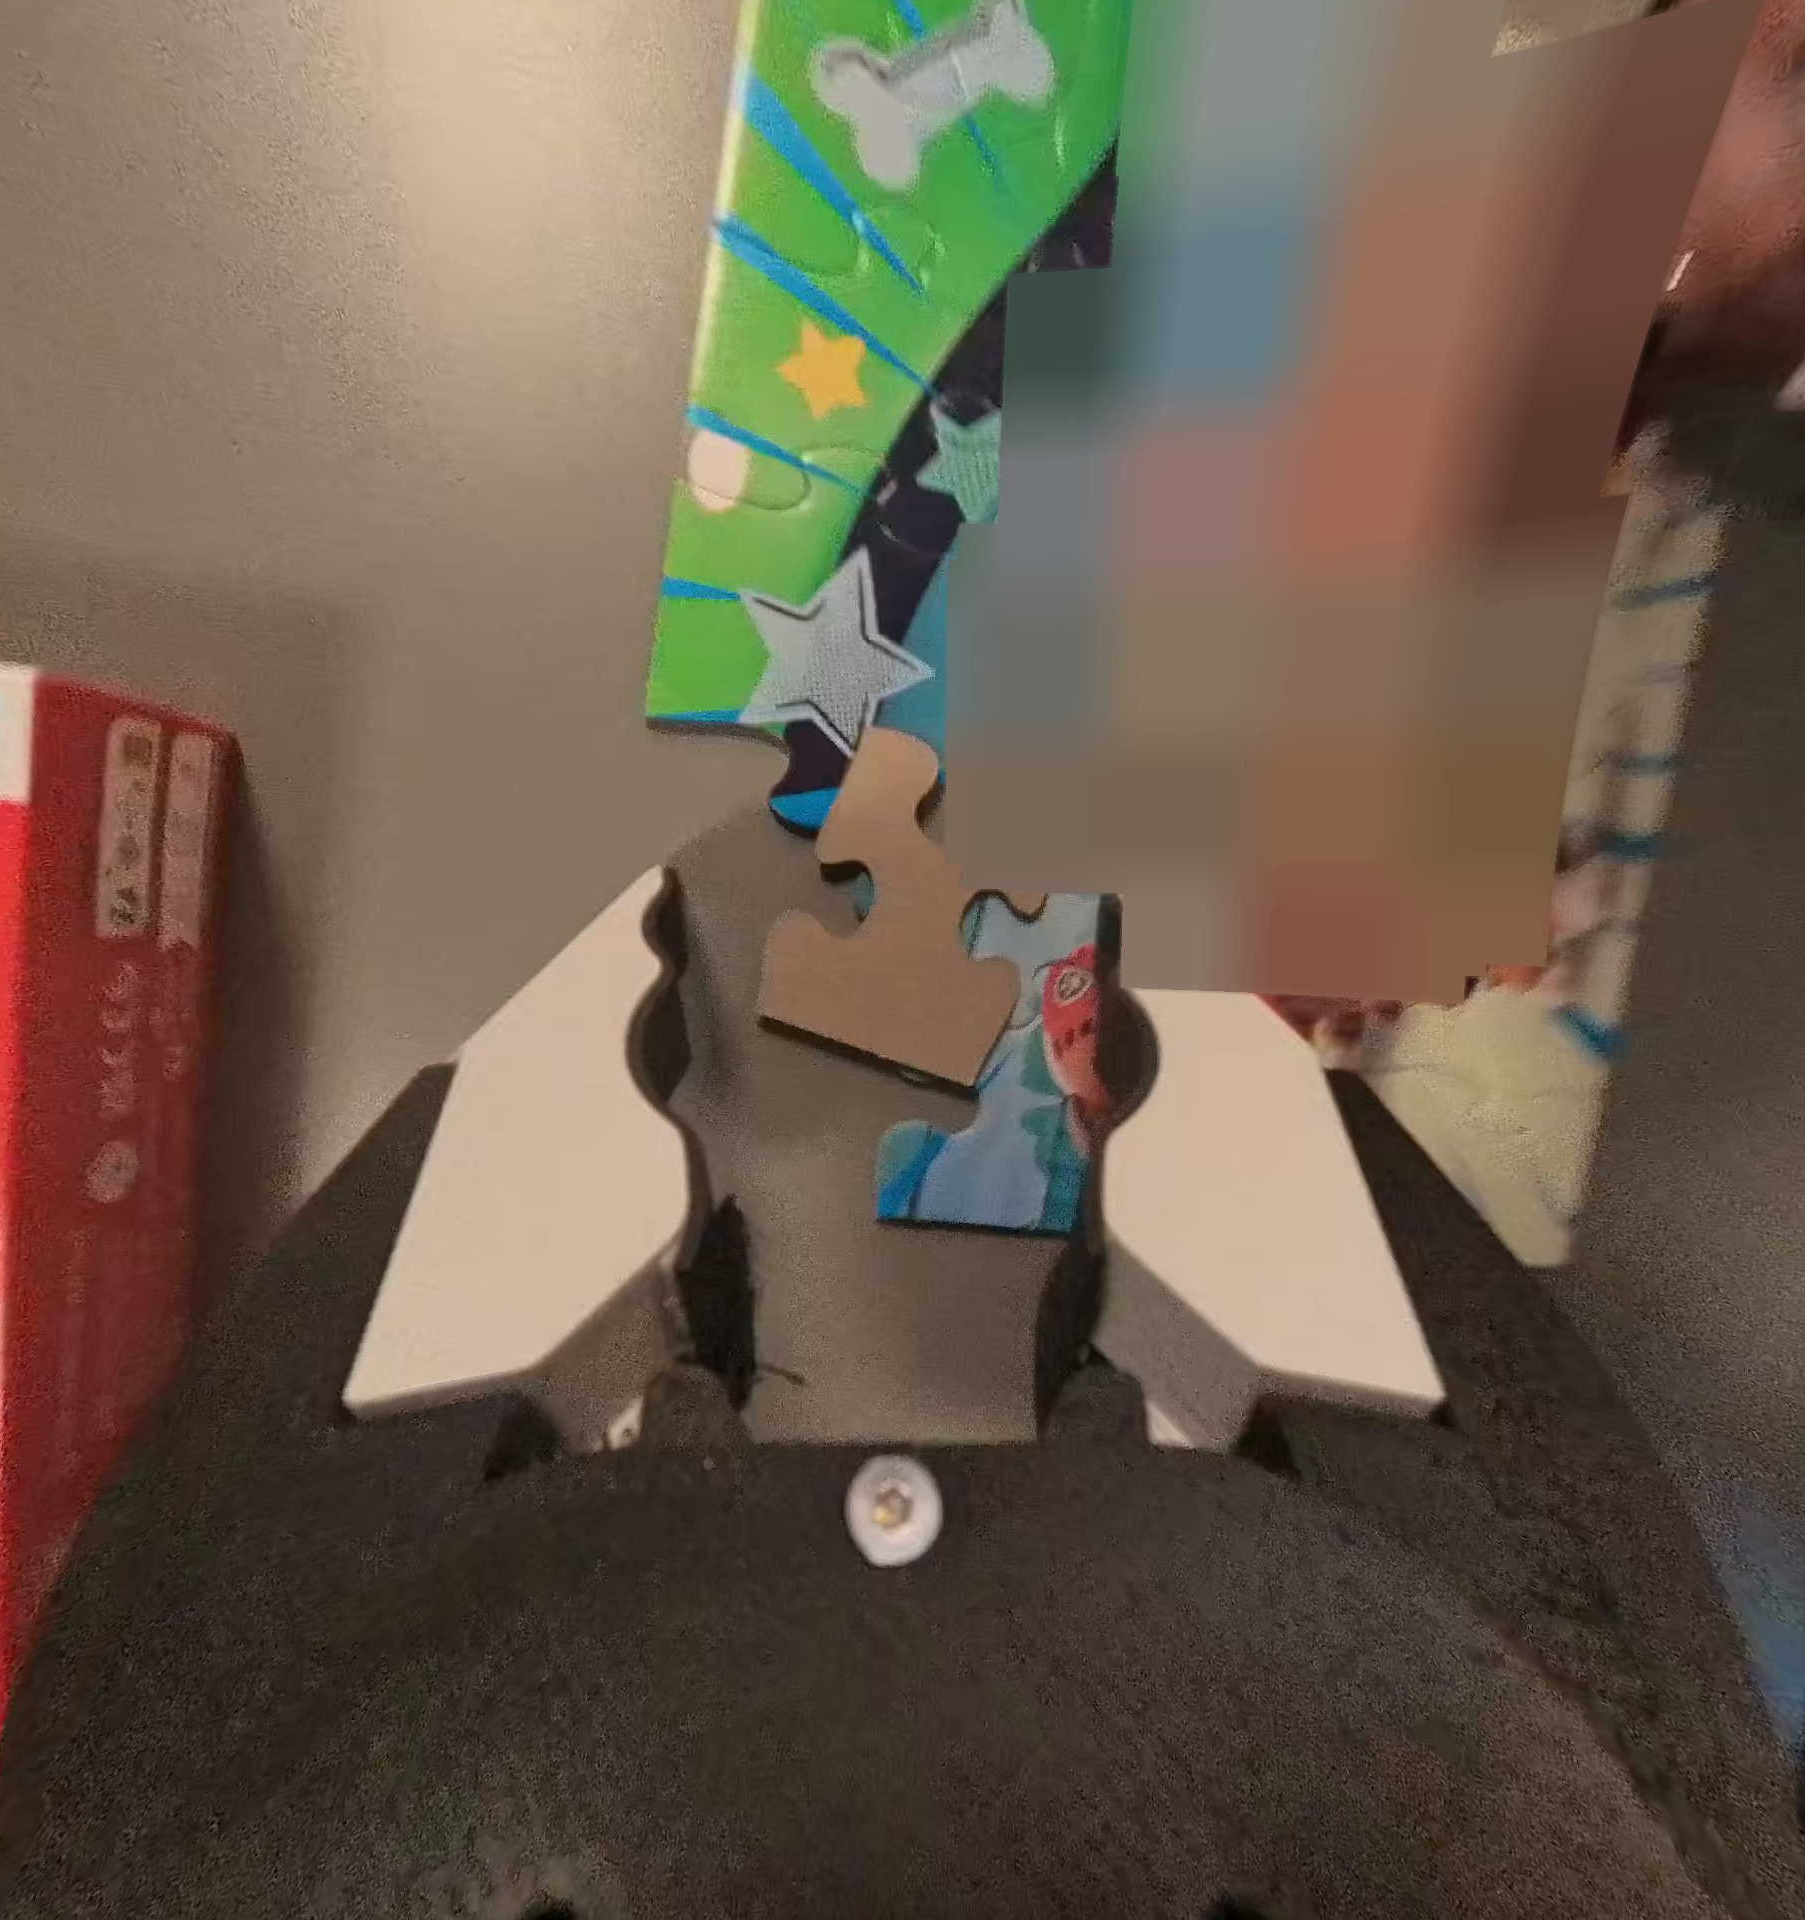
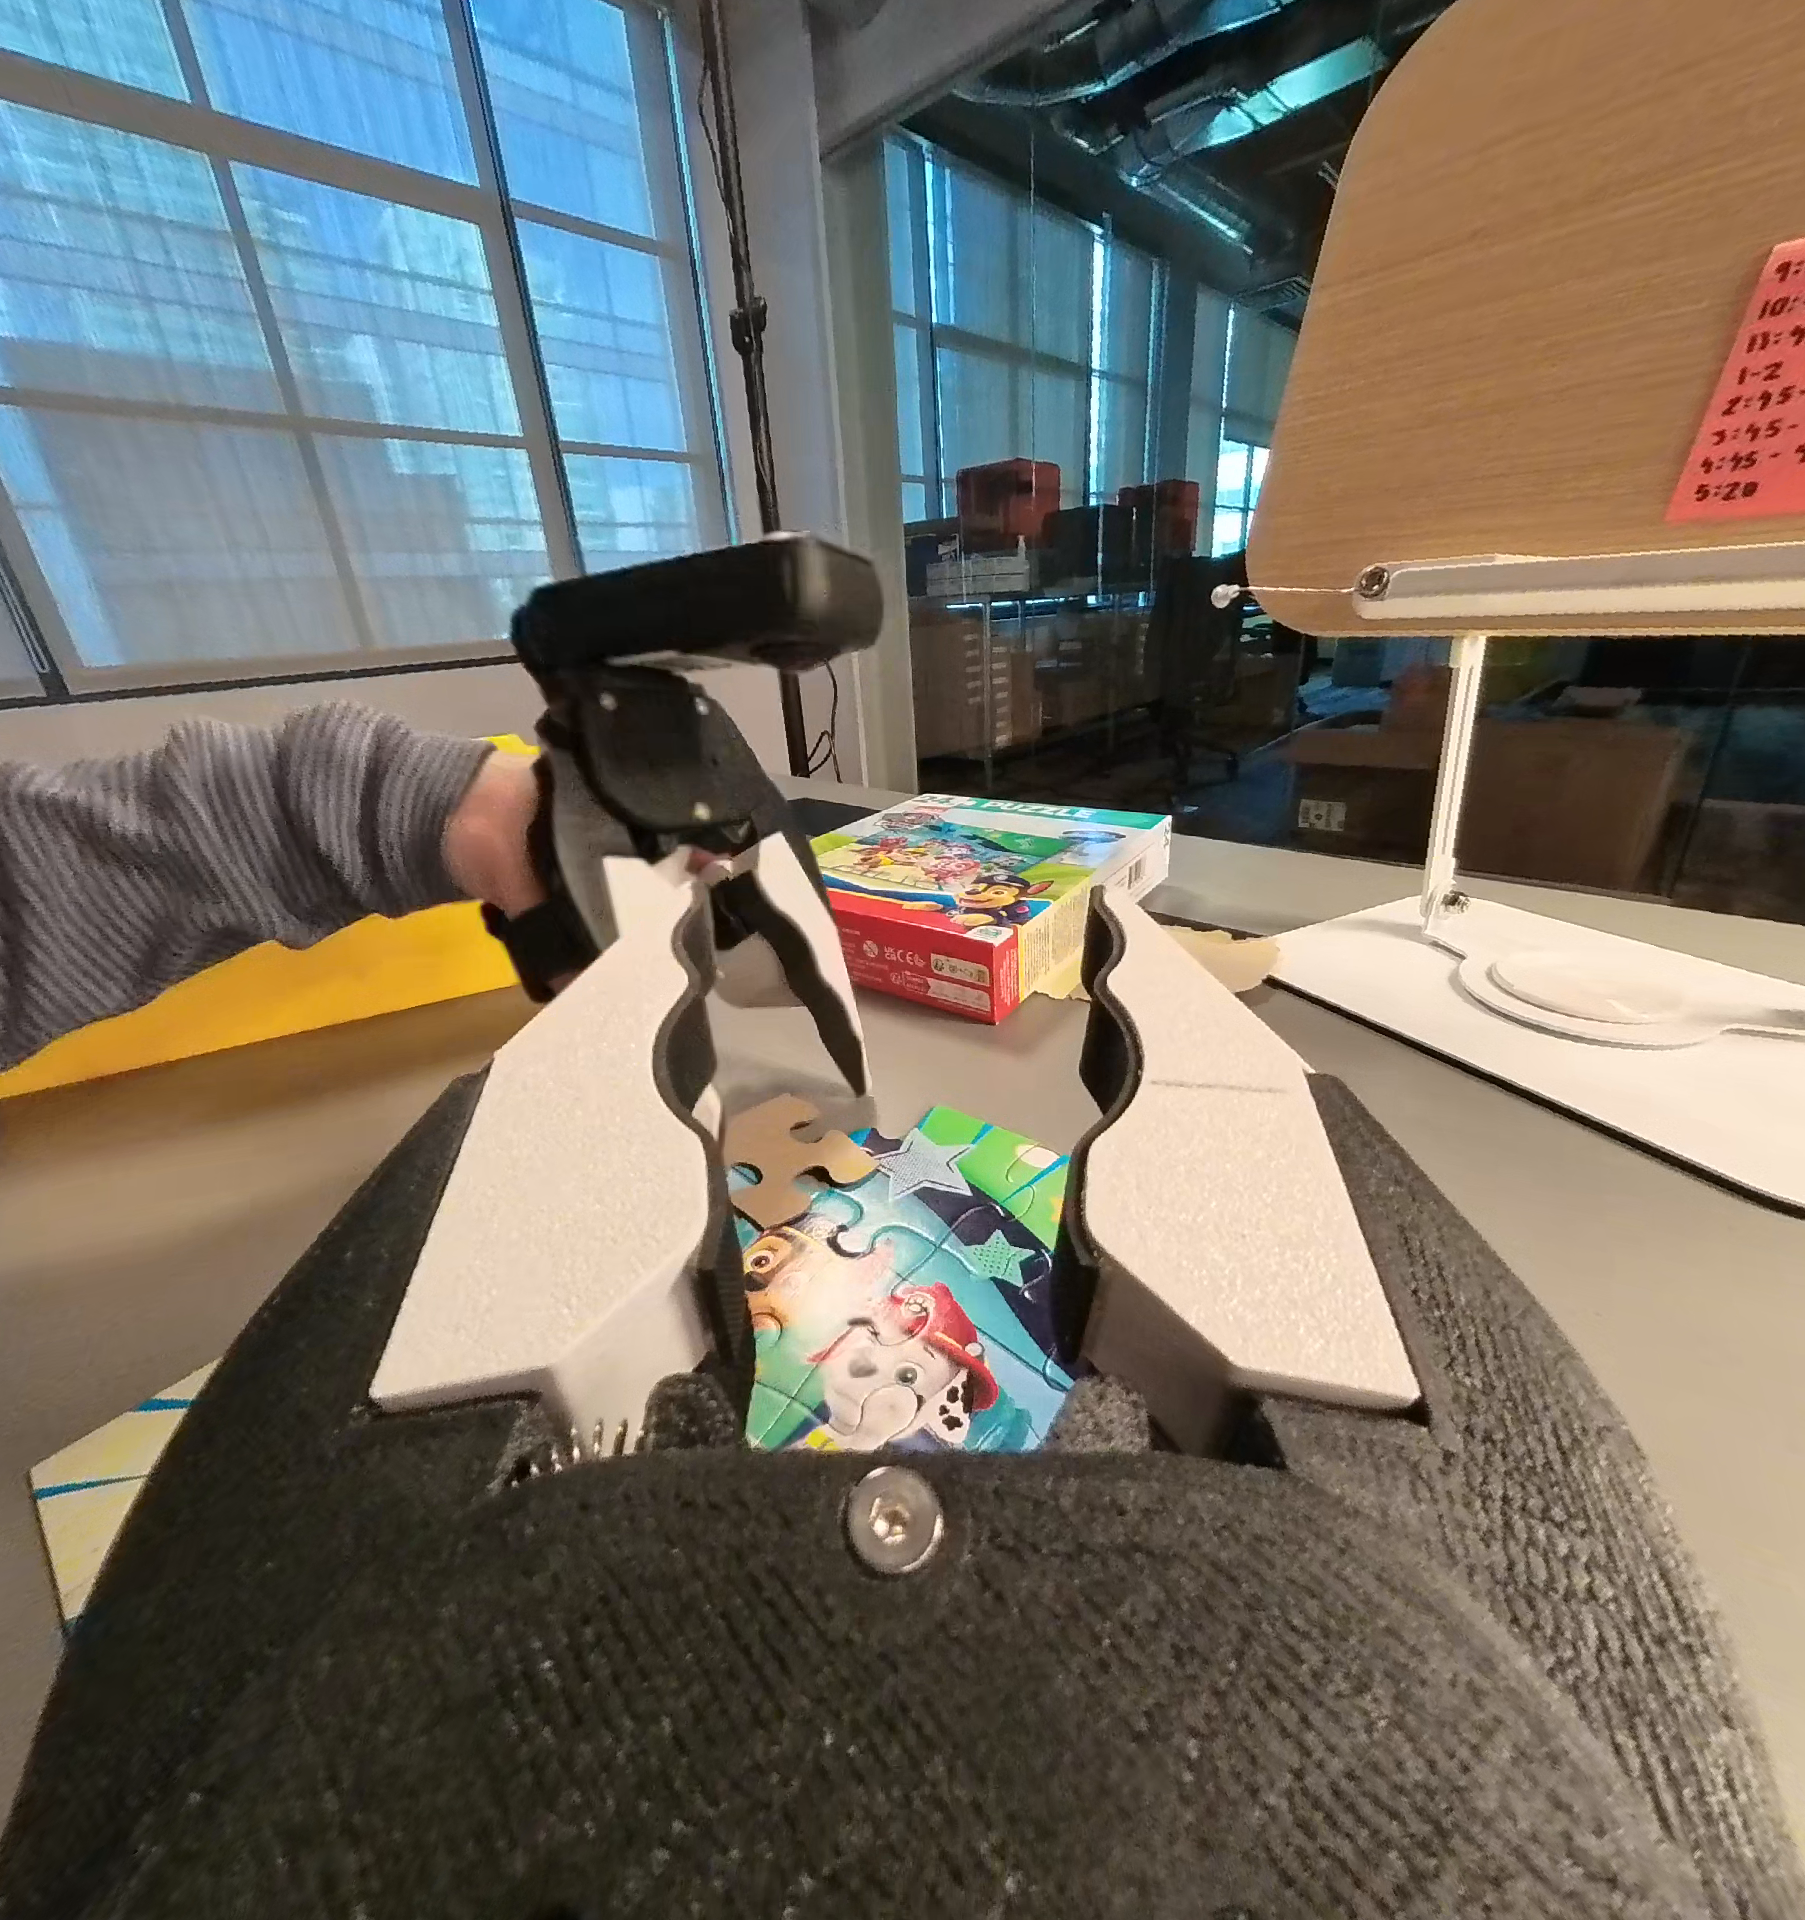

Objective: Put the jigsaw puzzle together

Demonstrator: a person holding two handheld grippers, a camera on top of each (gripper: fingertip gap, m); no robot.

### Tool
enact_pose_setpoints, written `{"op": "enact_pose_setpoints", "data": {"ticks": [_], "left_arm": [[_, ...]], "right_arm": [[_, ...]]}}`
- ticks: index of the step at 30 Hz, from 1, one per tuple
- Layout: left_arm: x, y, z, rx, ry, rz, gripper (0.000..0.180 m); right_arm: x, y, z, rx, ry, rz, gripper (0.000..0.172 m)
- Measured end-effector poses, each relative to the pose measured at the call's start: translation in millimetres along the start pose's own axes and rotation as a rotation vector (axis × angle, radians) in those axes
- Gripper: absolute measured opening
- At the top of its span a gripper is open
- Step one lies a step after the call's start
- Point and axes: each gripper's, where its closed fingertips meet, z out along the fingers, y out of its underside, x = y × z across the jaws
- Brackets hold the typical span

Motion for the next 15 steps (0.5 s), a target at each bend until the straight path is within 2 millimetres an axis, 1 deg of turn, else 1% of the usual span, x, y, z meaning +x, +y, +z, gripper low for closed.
{"op": "enact_pose_setpoints", "data": {"ticks": [3,4,6,8,10,11,13,15], "left_arm": [[-1,8,4,-0.089,-0.093,0.177,0.078],[3,8,5,-0.103,-0.08,0.194,0.07],[3,8,5,-0.137,-0.086,0.195,0.066],[4,10,3,-0.166,-0.084,0.191,0.053],[8,11,3,-0.179,-0.072,0.191,0.032],[8,11,3,-0.179,-0.081,0.19,0.031],[5,13,1,-0.187,-0.114,0.199,0.017],[4,18,-4,-0.205,-0.136,0.208,0.017]], "right_arm": [[0,0,0,-0.001,-0.001,0.001,0.07],[0,0,0,-0.002,-0.002,0.001,0.07],[0,0,0,-0.003,-0.003,0.002,0.07],[0,0,0,-0.002,-0.004,0.003,0.07],[0,0,0,-0.003,-0.005,0.004,0.07],[0,0,0,-0.003,-0.006,0.004,0.07],[-1,0,0,-0.003,-0.008,0.005,0.07],[-1,0,0,-0.002,-0.009,0.005,0.07]]}}
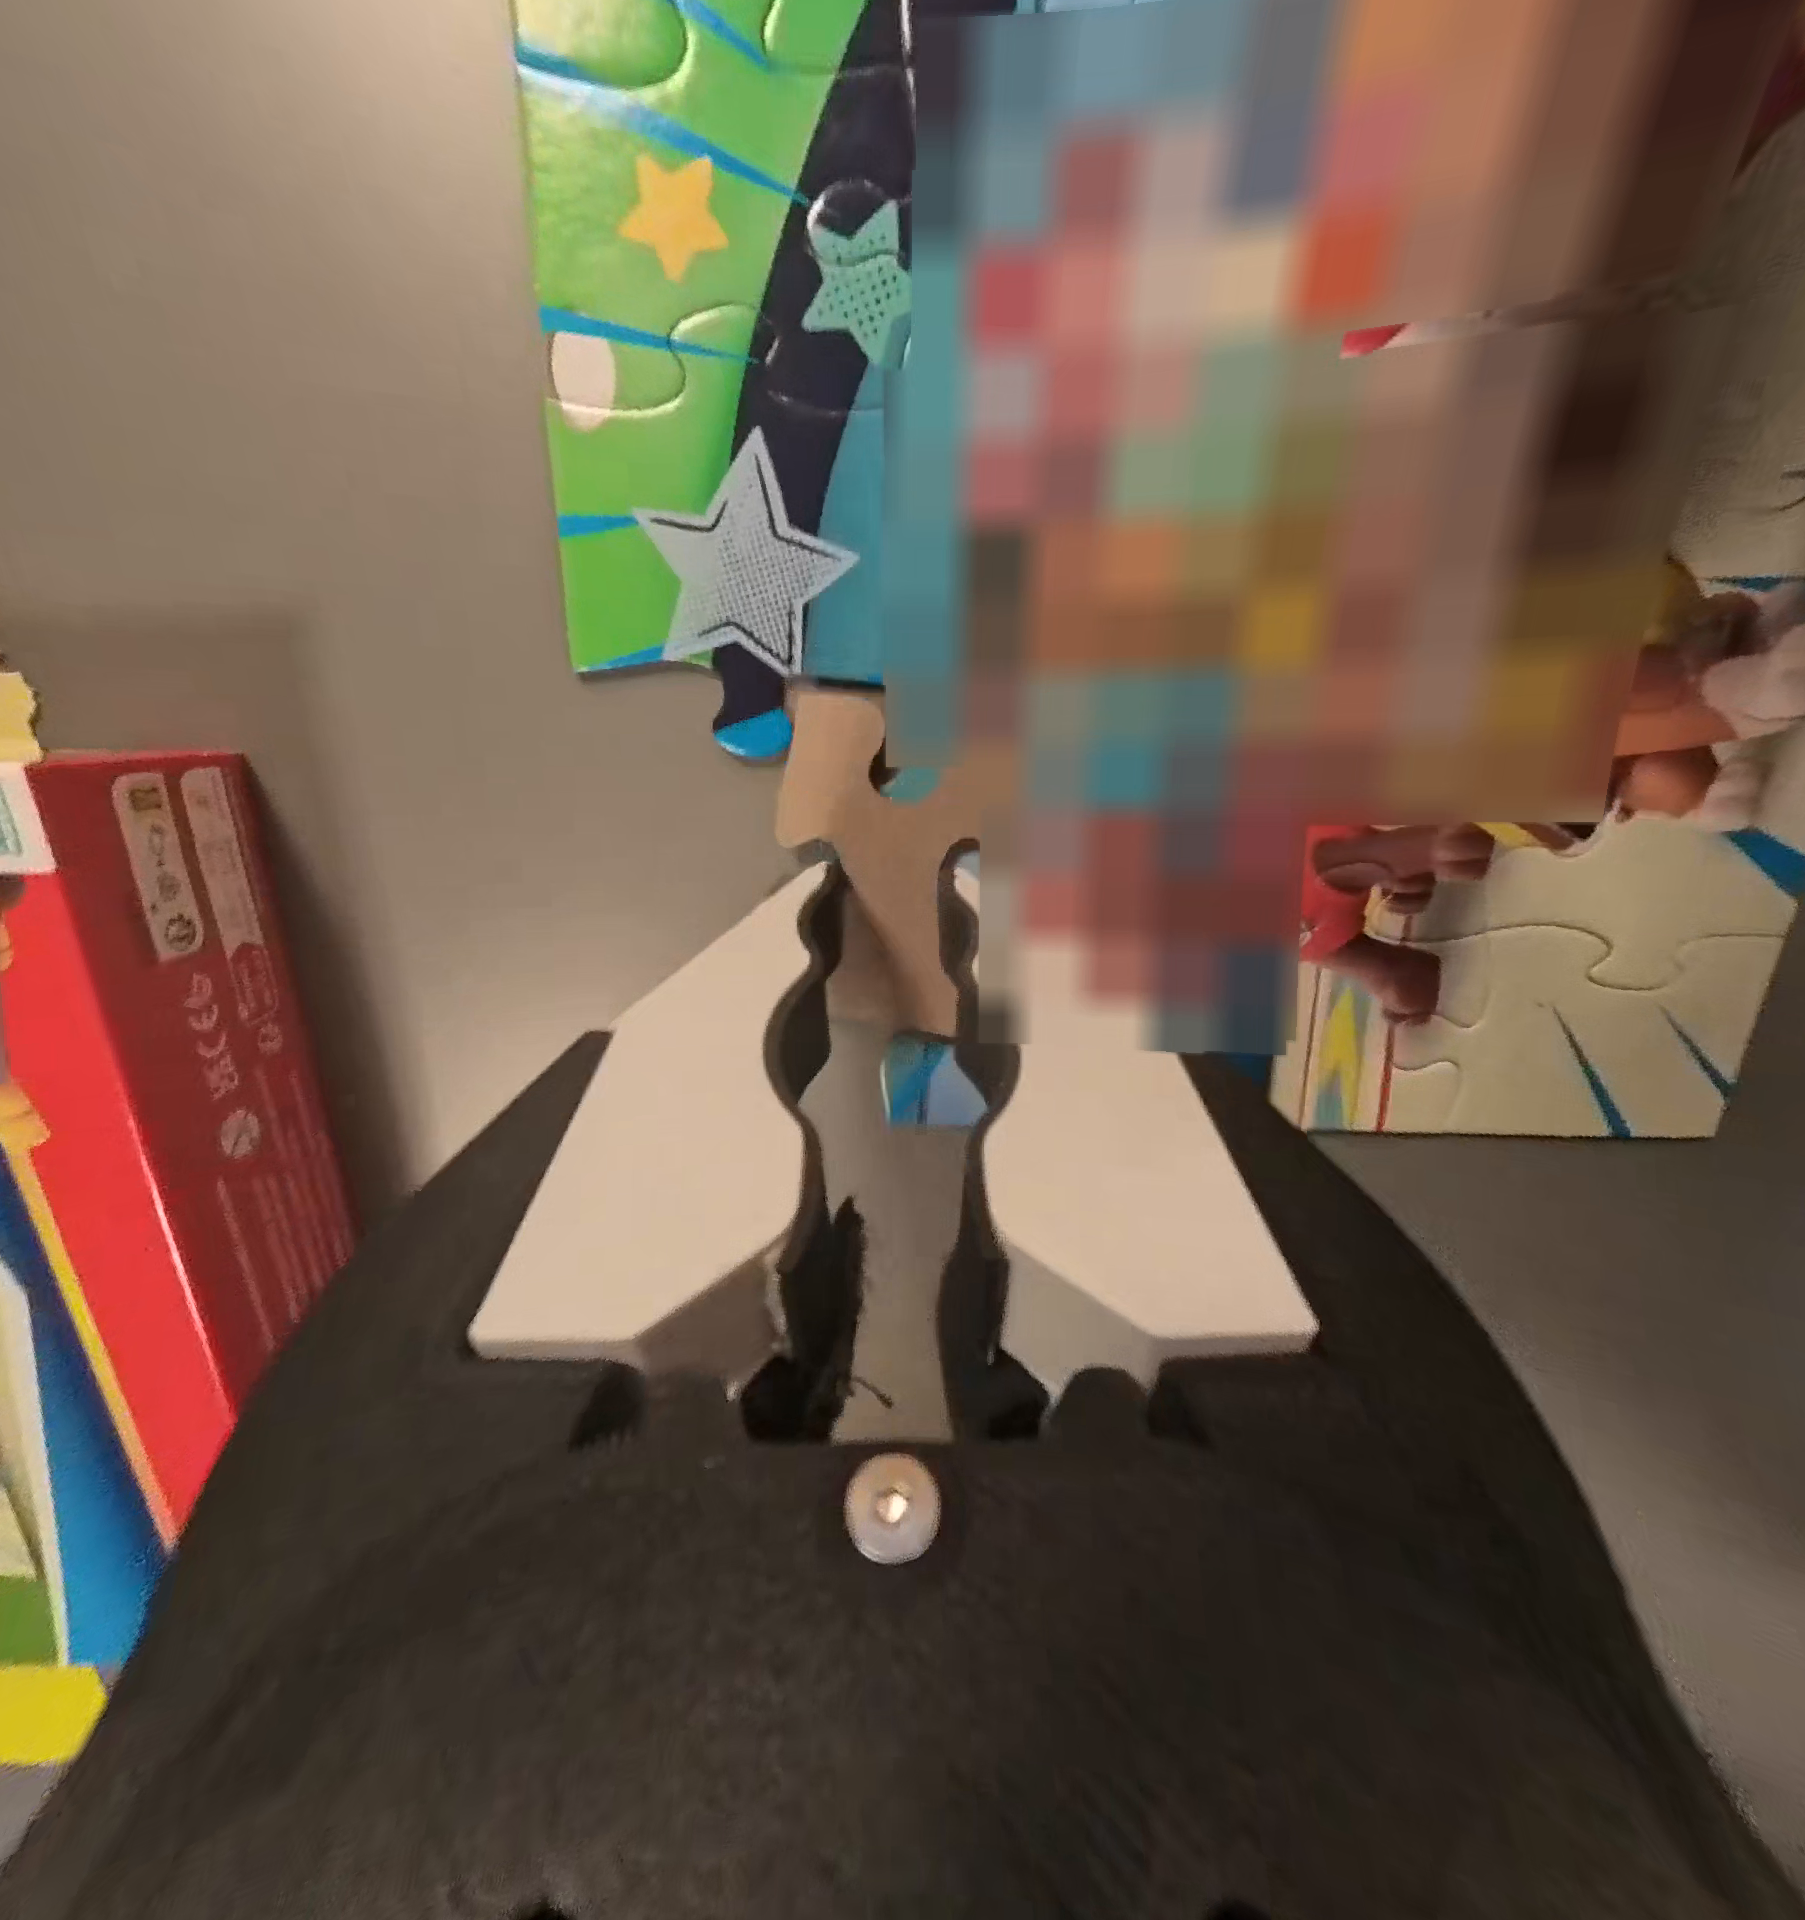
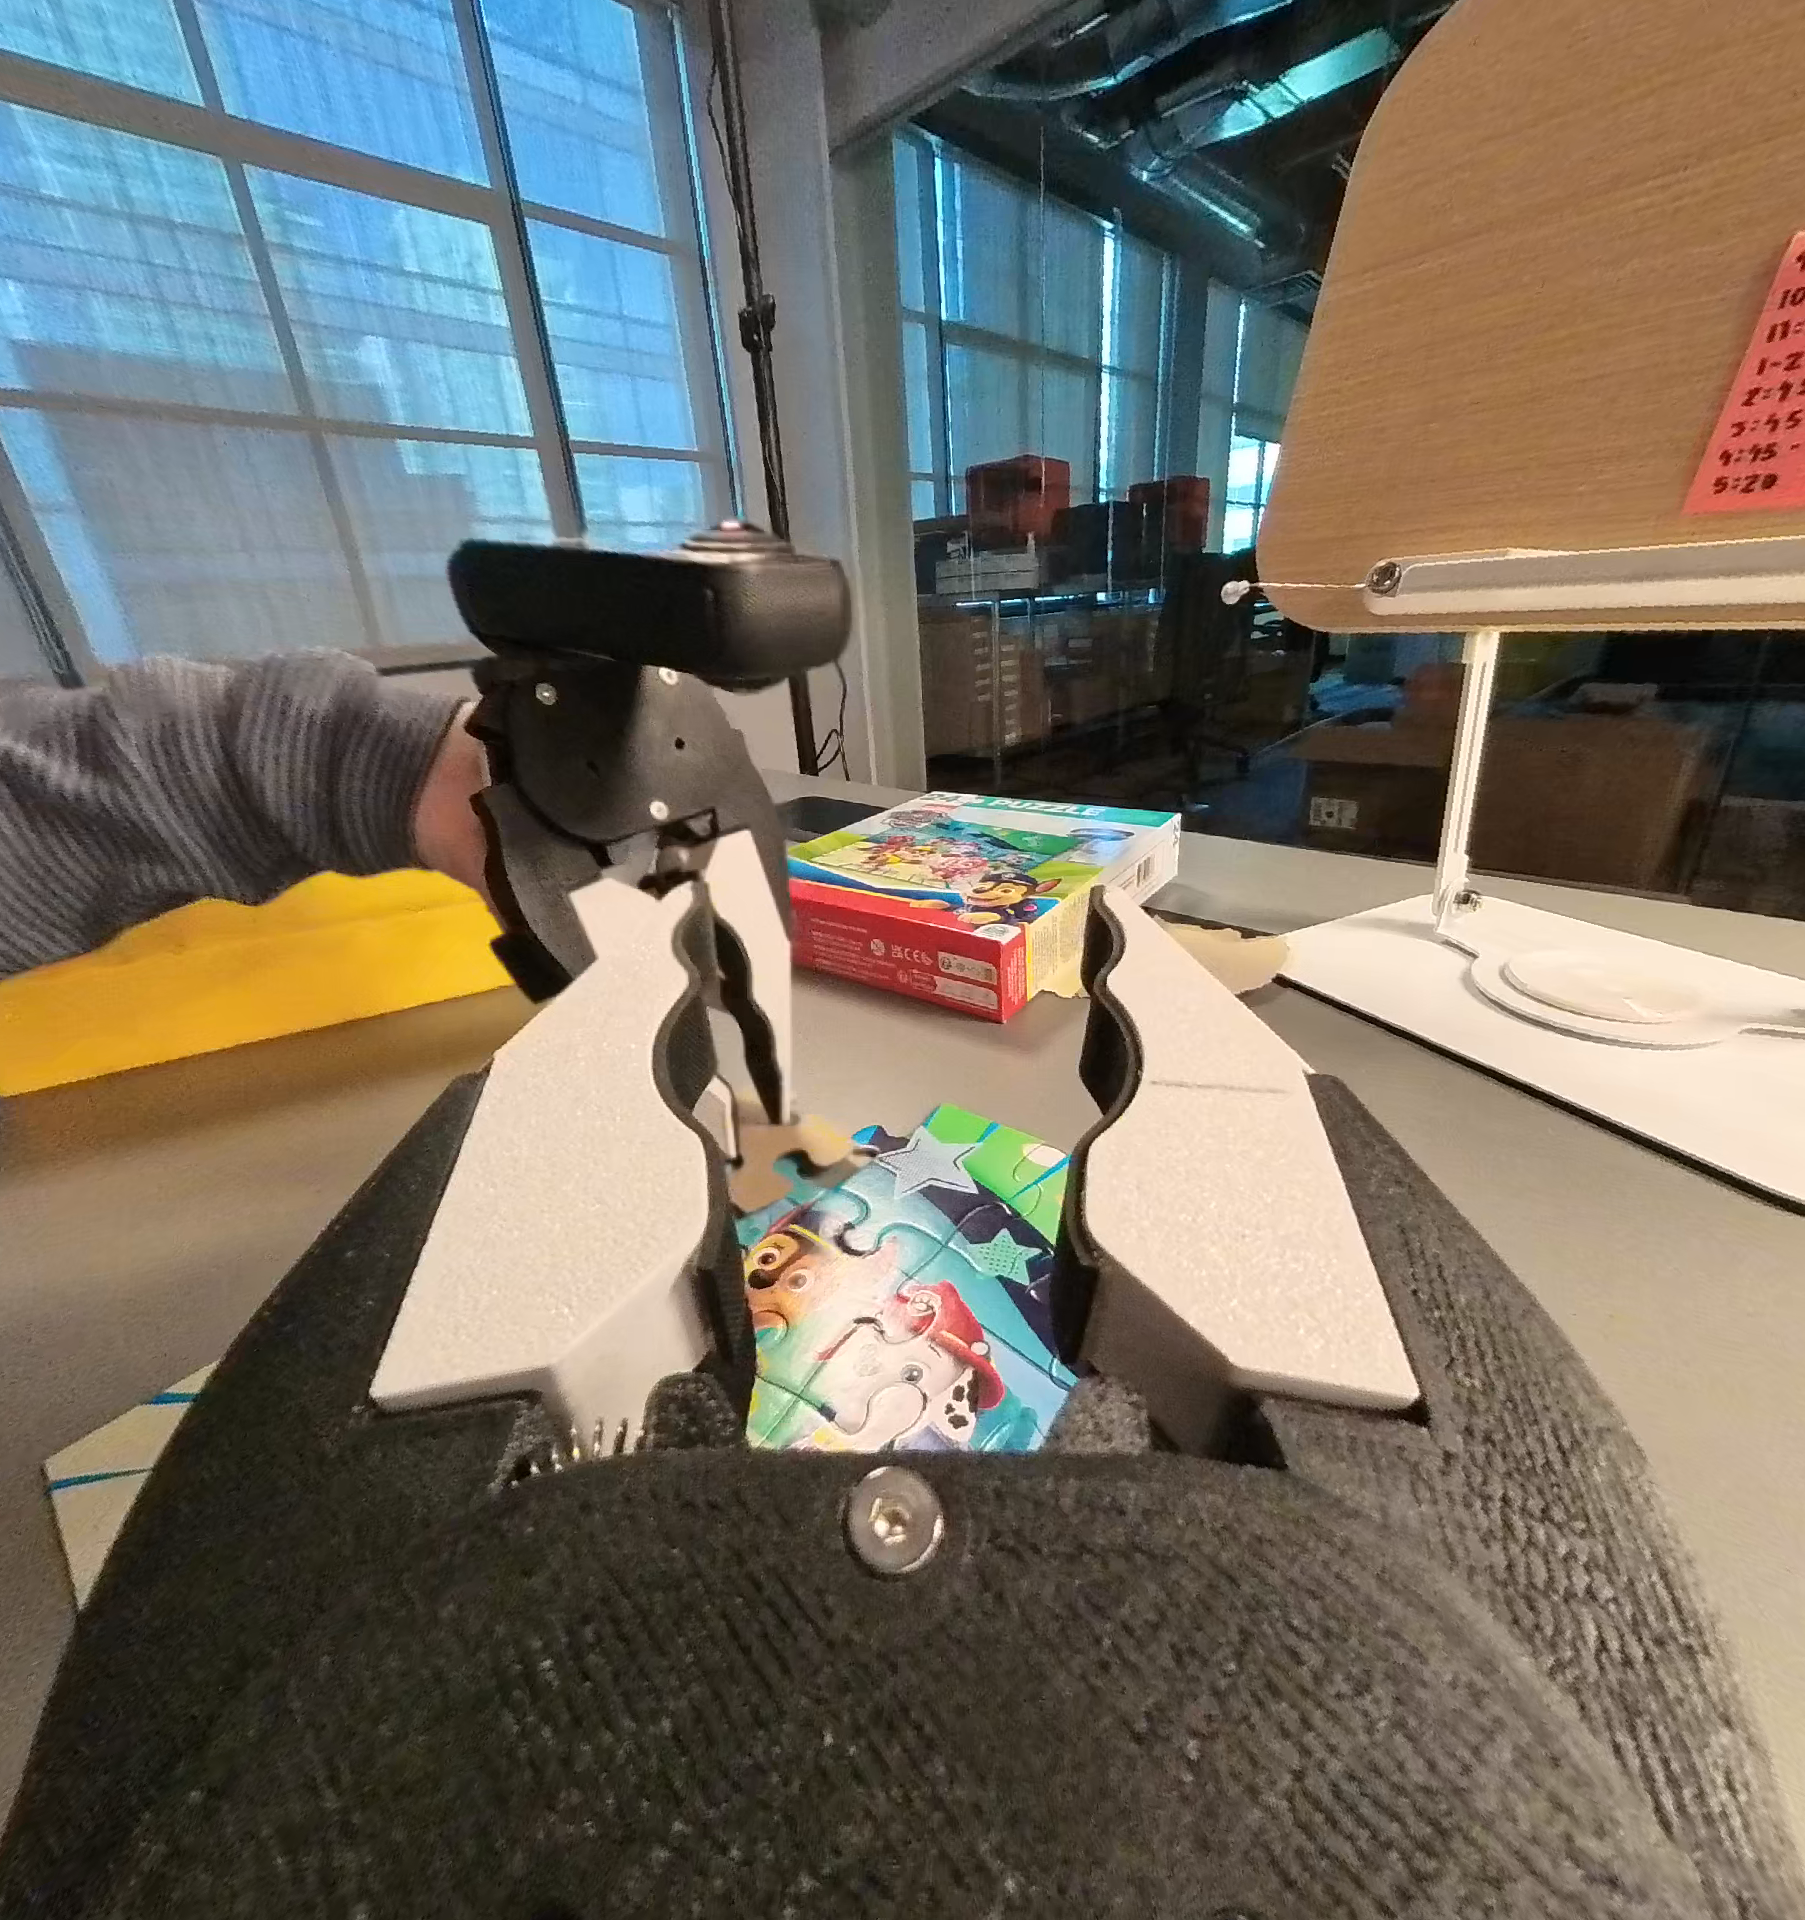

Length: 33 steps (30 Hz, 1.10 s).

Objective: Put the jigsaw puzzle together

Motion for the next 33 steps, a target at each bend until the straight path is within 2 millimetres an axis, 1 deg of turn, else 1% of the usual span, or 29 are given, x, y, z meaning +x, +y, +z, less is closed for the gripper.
{"op": "enact_pose_setpoints", "data": {"ticks": [4,6,8,11,13,14,16,17,18,19,20,21,22,23,24,25,26,27,28,29,30,31,32,33], "left_arm": [[4,4,-13,0.052,-0.018,-0.02,0.017],[3,10,-25,0.063,-0.058,-0.036,0.017],[0,22,-47,0.062,-0.129,-0.053,0.017],[-10,51,-98,0.051,-0.282,-0.106,0.017],[-22,84,-137,0.011,-0.402,-0.189,0.017],[-28,106,-155,-0.014,-0.457,-0.251,0.017],[-36,159,-185,-0.052,-0.55,-0.437,0.017],[-36,185,-193,-0.054,-0.568,-0.539,0.017],[-34,209,-198,-0.051,-0.575,-0.643,0.017],[-30,232,-199,-0.052,-0.576,-0.74,0.022],[-26,252,-198,-0.06,-0.578,-0.832,0.044],[-21,268,-196,-0.066,-0.574,-0.909,0.061],[-17,278,-194,-0.061,-0.567,-0.963,0.072],[-15,282,-194,-0.041,-0.589,-0.989,0.077],[-14,279,-196,-0.006,-0.621,-1.0,0.079],[-13,268,-199,0.034,-0.648,-1.009,0.082],[-11,248,-202,0.087,-0.668,-0.983,0.082],[-9,217,-203,0.163,-0.674,-0.921,0.081],[-5,177,-200,0.262,-0.646,-0.834,0.077],[3,132,-192,0.361,-0.563,-0.735,0.075],[16,88,-177,0.431,-0.434,-0.634,0.072],[30,51,-160,0.467,-0.306,-0.546,0.072],[39,25,-141,0.466,-0.209,-0.483,0.074],[42,5,-122,0.441,-0.141,-0.427,0.076]], "right_arm": [[-1,0,0,0.001,-0.003,0.0,0.07],[-1,0,-1,0.001,-0.003,-0.001,0.07],[0,-1,-1,0.004,-0.001,0.002,0.07],[0,-1,-1,0.005,-0.003,0.01,0.07],[-1,0,0,0.0,-0.006,0.007,0.07],[-1,0,0,-0.001,-0.007,0.004,0.07],[-2,0,0,0.002,-0.007,0.001,0.07],[-1,0,0,0.003,-0.006,0.002,0.07],[-1,-1,0,0.004,-0.005,0.003,0.07],[-1,0,0,0.004,-0.005,0.004,0.07],[-1,0,1,0.001,-0.007,0.005,0.07],[-1,1,1,-0.001,-0.01,0.005,0.07],[-2,1,1,-0.003,-0.013,0.003,0.07],[-3,1,2,-0.004,-0.014,-0.001,0.07],[-3,1,2,-0.005,-0.016,-0.003,0.07],[-3,1,2,-0.005,-0.016,-0.003,0.07],[-3,1,2,-0.004,-0.015,-0.002,0.07],[-2,1,1,-0.002,-0.012,0.0,0.07],[-2,0,1,0.003,-0.009,0.003,0.07],[-1,-1,0,0.009,-0.005,0.007,0.07],[0,-3,-1,0.018,0.001,0.01,0.07],[2,-4,-2,0.029,0.008,0.016,0.07],[4,-7,-4,0.043,0.017,0.023,0.07],[6,-9,-6,0.058,0.024,0.031,0.07]]}}
